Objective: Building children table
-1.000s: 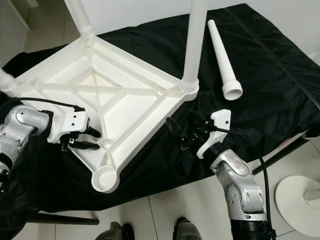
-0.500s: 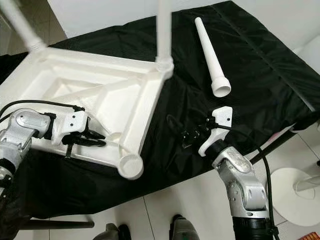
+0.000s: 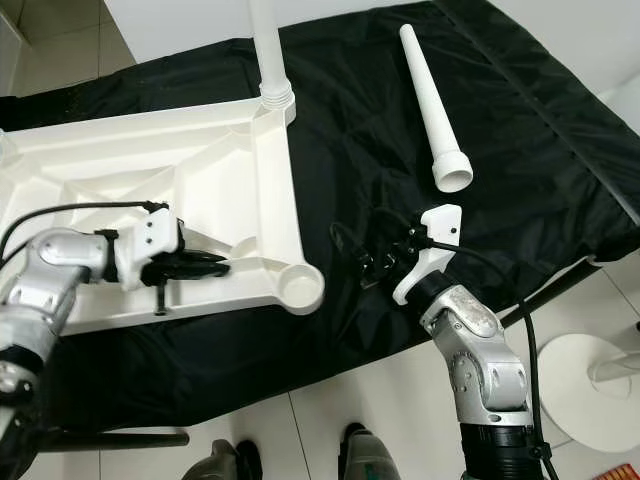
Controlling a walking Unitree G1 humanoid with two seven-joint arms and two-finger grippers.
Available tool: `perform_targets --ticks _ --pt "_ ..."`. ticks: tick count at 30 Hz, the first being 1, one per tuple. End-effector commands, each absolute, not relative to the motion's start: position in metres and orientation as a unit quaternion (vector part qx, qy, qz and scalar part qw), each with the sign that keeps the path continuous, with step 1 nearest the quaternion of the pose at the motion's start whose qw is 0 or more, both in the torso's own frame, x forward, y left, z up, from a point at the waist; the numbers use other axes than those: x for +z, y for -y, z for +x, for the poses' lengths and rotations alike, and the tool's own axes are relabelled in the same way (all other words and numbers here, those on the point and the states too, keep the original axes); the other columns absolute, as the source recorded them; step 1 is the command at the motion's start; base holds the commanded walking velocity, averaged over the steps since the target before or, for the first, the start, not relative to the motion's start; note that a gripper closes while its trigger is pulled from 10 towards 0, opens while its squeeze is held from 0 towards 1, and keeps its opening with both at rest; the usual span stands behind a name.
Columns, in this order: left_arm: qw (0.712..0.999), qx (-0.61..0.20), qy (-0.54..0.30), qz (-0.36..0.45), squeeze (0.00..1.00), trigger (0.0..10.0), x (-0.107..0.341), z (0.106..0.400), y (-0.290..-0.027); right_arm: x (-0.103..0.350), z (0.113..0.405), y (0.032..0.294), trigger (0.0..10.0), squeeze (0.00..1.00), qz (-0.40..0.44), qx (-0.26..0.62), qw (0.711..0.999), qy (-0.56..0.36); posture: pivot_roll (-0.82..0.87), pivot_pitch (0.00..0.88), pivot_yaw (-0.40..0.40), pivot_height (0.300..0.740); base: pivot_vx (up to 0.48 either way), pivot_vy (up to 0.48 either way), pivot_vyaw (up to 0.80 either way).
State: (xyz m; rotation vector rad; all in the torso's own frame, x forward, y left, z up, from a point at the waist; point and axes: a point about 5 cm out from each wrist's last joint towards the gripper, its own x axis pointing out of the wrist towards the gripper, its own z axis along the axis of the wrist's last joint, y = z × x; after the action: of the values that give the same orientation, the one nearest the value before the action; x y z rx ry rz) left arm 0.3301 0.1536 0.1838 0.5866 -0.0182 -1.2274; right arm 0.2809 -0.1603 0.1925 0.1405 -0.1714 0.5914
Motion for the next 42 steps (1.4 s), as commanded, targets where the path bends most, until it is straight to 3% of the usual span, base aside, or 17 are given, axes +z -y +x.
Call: perform_targets --ticks 1,2,5,6,11,16,23,31,34,35,36,37,39,40,42 --pt "0.810 -0.541 0.034 0.224 0.00 10.0 0.184 0.330 -0.154 0.190 0.281 0.158 10.0 0.00 0.073 0.294 0.949 0.083 -0.10 0.211 0.100 0.740 0.000 0.000 0.00" --pt "0.808 -0.549 0.035 0.211 1.00 10.0 0.188 0.329 -0.153 0.191 0.282 0.157 10.0 0.00 0.073 0.295 0.949 0.084 -0.10 0.208 0.098 0.740 0.000 0.000 0.00" --pt "0.806 -0.553 0.043 0.205 1.00 10.0 0.194 0.327 -0.152 0.191 0.283 0.156 10.0 0.00 0.073 0.296 0.948 0.085 -0.09 0.205 0.098 0.740 0.000 0.000 0.00" --pt "0.802 -0.561 0.053 0.197 0.00 10.0 0.207 0.324 -0.152 0.191 0.285 0.155 10.0 0.00 0.074 0.298 0.948 0.087 -0.09 0.201 0.098 0.740 0.000 0.000 0.00" --pt "0.798 -0.567 0.079 0.190 0.00 10.0 0.233 0.316 -0.155 0.193 0.289 0.154 10.0 0.00 0.074 0.301 0.946 0.090 -0.08 0.196 0.096 0.740 0.000 0.000 0.00" --pt "0.835 -0.515 0.104 0.165 0.00 10.0 0.254 0.312 -0.168 0.193 0.292 0.152 10.0 0.00 0.074 0.302 0.945 0.096 -0.08 0.187 0.097 0.740 0.000 0.000 0.00" --pt "0.908 -0.364 0.142 0.152 0.00 10.0 0.263 0.308 -0.195 0.195 0.297 0.152 10.0 0.00 0.095 0.266 0.953 0.110 -0.08 0.171 0.096 0.740 0.000 0.000 0.00" --pt "0.932 -0.321 0.135 0.100 0.00 10.0 0.263 0.297 -0.207 0.199 0.301 0.151 10.0 0.00 0.109 0.229 0.960 0.119 -0.08 0.161 0.092 0.740 0.000 0.000 0.00" --pt "0.933 -0.337 0.106 0.070 0.00 10.0 0.252 0.285 -0.206 0.201 0.303 0.151 10.0 0.00 0.113 0.212 0.963 0.120 -0.07 0.148 0.086 0.740 0.000 0.000 0.00" --pt "0.914 -0.395 0.072 0.057 0.00 10.0 0.238 0.264 -0.194 0.203 0.307 0.151 10.0 0.00 0.113 0.189 0.968 0.119 -0.06 0.135 0.076 0.740 0.000 0.000 0.00" --pt "0.914 -0.395 0.072 0.057 0.00 10.0 0.238 0.264 -0.194 0.203 0.307 0.151 10.0 0.00 0.113 0.189 0.968 0.119 -0.06 0.135 0.076 0.740 0.000 0.000 0.00" --pt "0.861 -0.509 0.012 -0.010 0.00 10.0 0.218 0.230 -0.165 0.205 0.314 0.154 10.0 0.00 0.117 0.158 0.974 0.114 -0.06 0.127 0.070 0.740 0.000 0.000 0.00" --pt "0.846 -0.533 0.009 -0.011 0.00 10.0 0.213 0.220 -0.154 0.206 0.316 0.156 10.0 0.00 0.112 0.143 0.977 0.115 -0.06 0.125 0.068 0.740 0.000 0.000 0.00" --pt "0.846 -0.533 0.009 -0.011 0.00 10.0 0.213 0.220 -0.154 0.206 0.316 0.156 10.0 0.00 0.112 0.143 0.977 0.115 -0.06 0.125 0.068 0.740 0.000 0.000 0.00" --pt "0.855 -0.517 0.022 -0.031 0.00 10.0 0.201 0.219 -0.123 0.208 0.327 0.169 10.0 0.00 0.049 0.083 0.987 0.130 -0.06 0.111 0.057 0.740 0.000 0.000 0.00"
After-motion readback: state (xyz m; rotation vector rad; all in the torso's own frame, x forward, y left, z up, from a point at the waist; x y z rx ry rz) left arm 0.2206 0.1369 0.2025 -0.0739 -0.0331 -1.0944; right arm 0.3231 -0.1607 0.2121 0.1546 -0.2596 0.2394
